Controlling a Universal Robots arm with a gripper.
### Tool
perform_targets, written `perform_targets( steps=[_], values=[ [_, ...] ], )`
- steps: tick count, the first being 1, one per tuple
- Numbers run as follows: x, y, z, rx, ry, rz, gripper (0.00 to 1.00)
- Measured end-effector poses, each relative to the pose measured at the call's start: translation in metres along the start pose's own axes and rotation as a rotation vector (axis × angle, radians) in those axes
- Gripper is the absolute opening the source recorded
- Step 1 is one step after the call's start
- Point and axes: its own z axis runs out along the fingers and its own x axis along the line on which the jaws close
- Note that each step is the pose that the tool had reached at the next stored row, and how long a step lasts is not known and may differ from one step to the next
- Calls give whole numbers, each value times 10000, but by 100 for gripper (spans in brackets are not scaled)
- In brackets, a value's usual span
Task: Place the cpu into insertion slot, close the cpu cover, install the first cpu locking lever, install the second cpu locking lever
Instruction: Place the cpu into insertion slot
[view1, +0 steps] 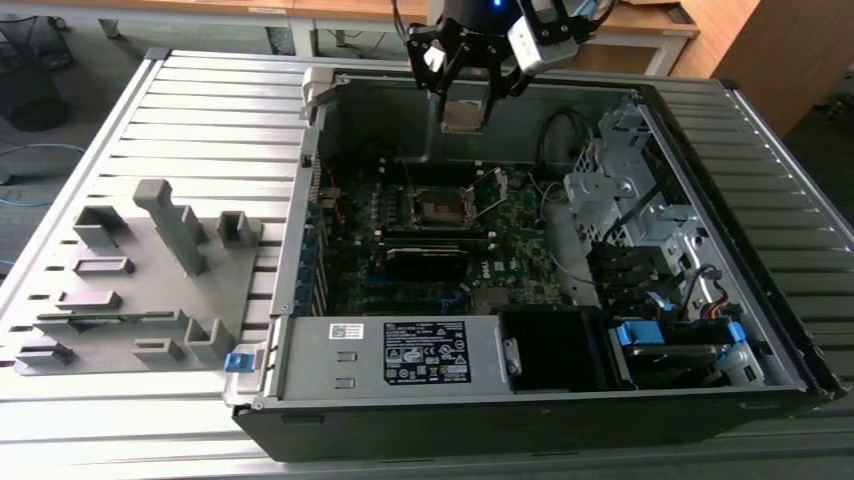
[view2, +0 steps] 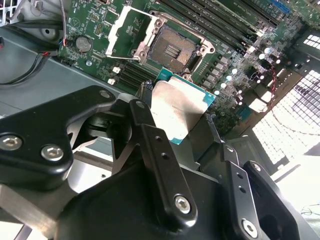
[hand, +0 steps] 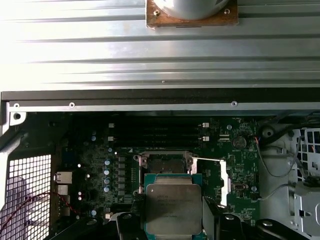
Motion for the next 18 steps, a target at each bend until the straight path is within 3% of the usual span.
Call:
perform_targets(
  steps=[18],
  values=[
    [-1,-4,45,-1,-1,0,54]
  ],
)
